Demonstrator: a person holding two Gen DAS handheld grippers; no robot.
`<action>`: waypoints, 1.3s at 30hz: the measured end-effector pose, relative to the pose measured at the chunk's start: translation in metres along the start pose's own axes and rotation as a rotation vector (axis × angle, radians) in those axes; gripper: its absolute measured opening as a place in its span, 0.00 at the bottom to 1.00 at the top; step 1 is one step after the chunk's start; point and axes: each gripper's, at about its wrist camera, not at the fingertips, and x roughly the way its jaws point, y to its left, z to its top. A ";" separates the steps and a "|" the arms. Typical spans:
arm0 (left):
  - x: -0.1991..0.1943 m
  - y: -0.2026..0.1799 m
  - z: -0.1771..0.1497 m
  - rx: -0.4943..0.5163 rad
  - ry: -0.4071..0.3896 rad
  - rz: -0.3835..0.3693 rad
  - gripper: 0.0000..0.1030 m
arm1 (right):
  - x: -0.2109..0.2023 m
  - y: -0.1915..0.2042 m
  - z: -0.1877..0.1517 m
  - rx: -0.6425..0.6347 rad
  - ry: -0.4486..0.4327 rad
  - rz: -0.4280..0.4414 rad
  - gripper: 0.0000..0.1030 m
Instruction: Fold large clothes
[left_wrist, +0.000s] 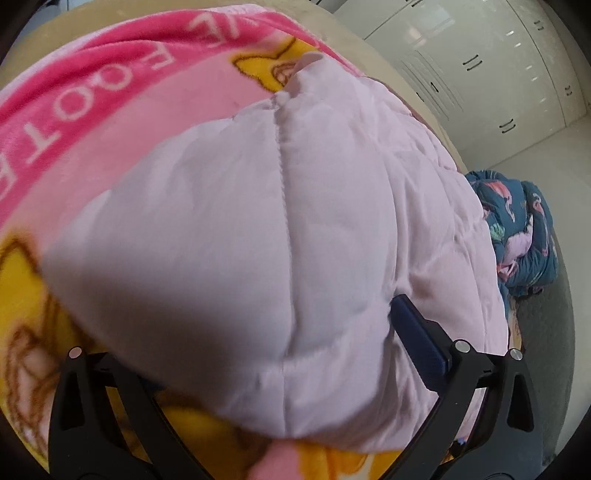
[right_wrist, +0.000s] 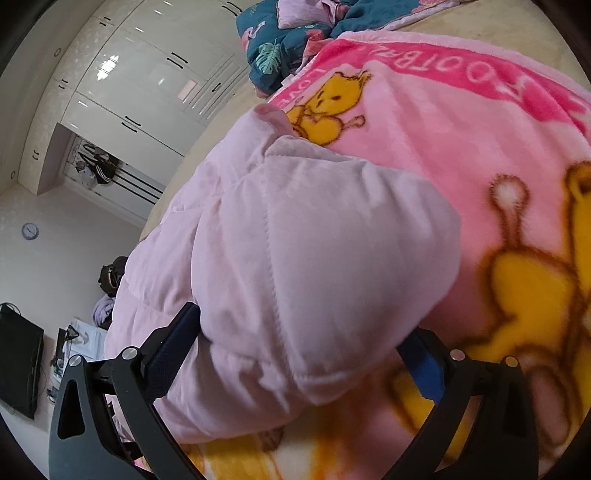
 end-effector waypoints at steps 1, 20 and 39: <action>0.002 0.000 0.002 -0.006 -0.002 -0.002 0.92 | 0.003 -0.001 0.002 0.002 0.004 0.004 0.96; -0.017 -0.053 0.004 0.281 -0.137 0.049 0.45 | 0.000 0.062 0.002 -0.436 -0.040 -0.065 0.38; -0.123 -0.069 -0.044 0.483 -0.212 0.006 0.32 | -0.121 0.139 -0.056 -0.841 -0.217 -0.025 0.28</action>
